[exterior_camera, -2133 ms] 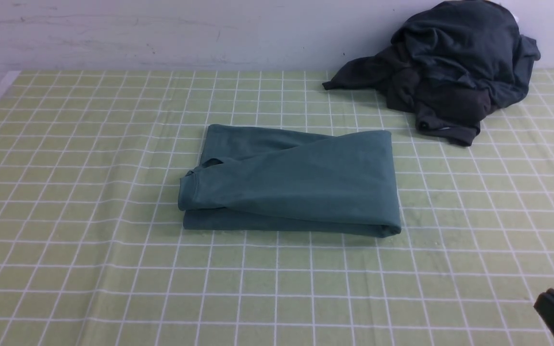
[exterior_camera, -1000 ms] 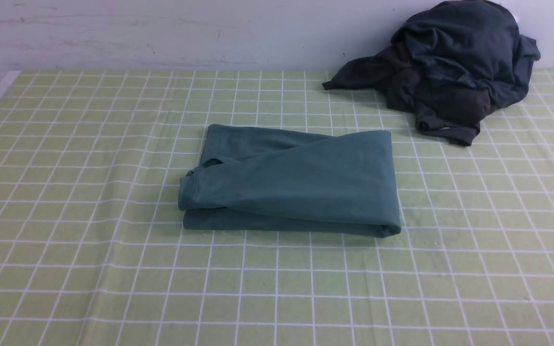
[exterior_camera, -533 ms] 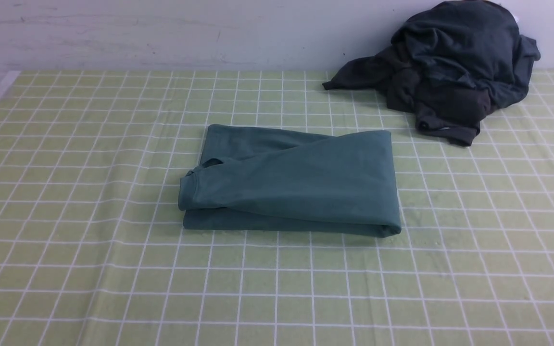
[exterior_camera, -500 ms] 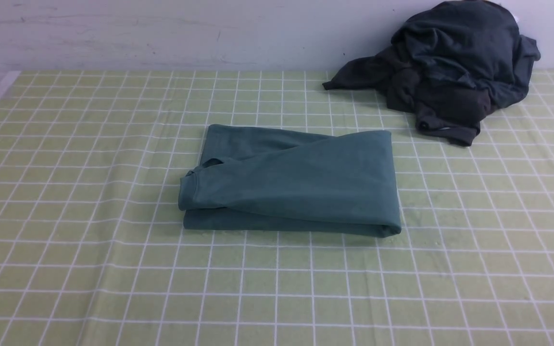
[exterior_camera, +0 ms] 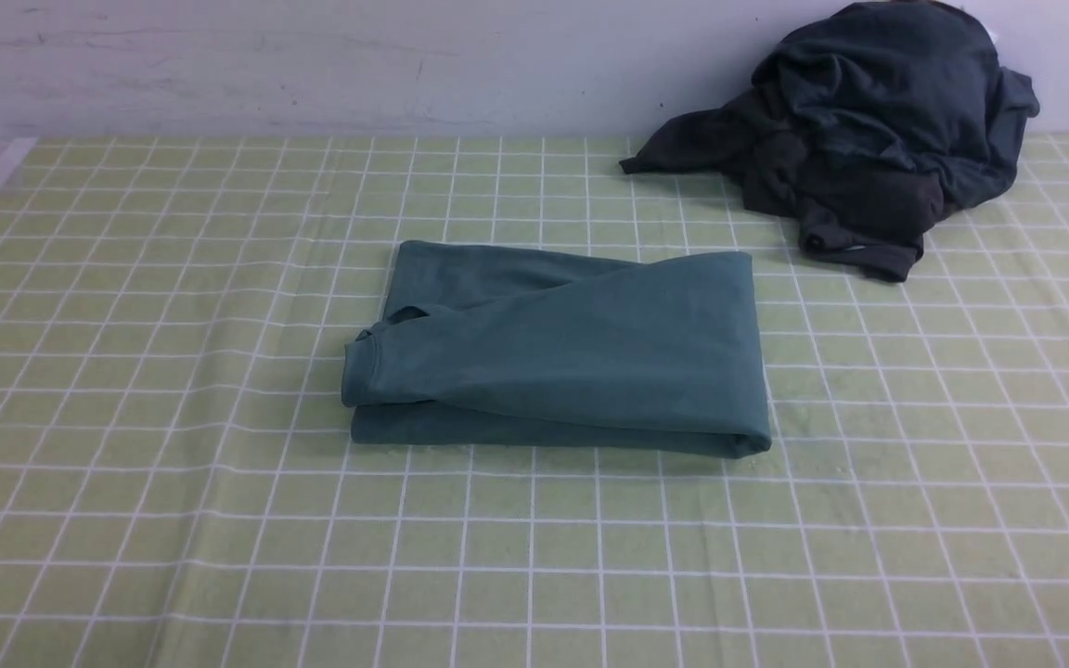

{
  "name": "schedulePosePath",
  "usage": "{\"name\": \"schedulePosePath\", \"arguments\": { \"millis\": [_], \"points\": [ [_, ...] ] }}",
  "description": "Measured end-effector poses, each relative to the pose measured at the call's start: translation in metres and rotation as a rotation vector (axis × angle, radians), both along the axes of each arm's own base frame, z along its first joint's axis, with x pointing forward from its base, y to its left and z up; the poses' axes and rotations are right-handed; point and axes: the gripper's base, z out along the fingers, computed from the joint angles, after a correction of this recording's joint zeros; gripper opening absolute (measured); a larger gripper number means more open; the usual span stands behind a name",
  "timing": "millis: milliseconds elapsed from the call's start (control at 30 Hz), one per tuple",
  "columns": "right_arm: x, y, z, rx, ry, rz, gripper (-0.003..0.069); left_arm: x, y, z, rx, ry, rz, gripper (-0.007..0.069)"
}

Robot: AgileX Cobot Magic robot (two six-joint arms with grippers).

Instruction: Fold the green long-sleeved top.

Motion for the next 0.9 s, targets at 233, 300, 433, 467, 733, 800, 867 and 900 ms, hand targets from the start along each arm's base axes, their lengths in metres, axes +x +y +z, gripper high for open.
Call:
{"name": "schedulePosePath", "arguments": {
  "millis": [233, 300, 433, 467, 733, 800, 867, 900],
  "points": [
    [0.000, 0.000, 0.000, 0.002, 0.001, 0.000, -0.0013, -0.004, -0.006, -0.020, -0.084, 0.239, -0.060, -0.0001],
    [0.000, 0.000, 0.000, 0.003, 0.001, 0.000, -0.0013, -0.004, -0.007, -0.021, -0.078, 0.246, -0.093, -0.0001],
    [0.000, 0.000, 0.000, 0.003, 0.001, 0.000, -0.0013, -0.005, -0.009, -0.021, -0.073, 0.255, -0.128, -0.0001],
    [0.000, 0.000, 0.000, 0.003, 0.001, 0.000, -0.0013, -0.005, -0.009, -0.021, -0.071, 0.256, -0.132, -0.0001],
    [0.000, 0.000, 0.000, 0.005, 0.001, 0.000, -0.0013, -0.005, -0.009, -0.021, -0.071, 0.256, -0.134, -0.0001],
    [0.000, 0.000, 0.000, 0.005, 0.001, 0.000, -0.0013, -0.005, -0.009, -0.021, -0.071, 0.256, -0.134, -0.0001],
    [0.000, 0.000, 0.000, 0.005, 0.001, 0.000, -0.0013, -0.005, -0.009, -0.021, -0.071, 0.256, -0.134, -0.0001],
    [0.000, 0.000, 0.000, 0.005, 0.001, 0.000, -0.0013, -0.005, -0.009, -0.021, -0.071, 0.256, -0.134, -0.0001]
  ]
}}
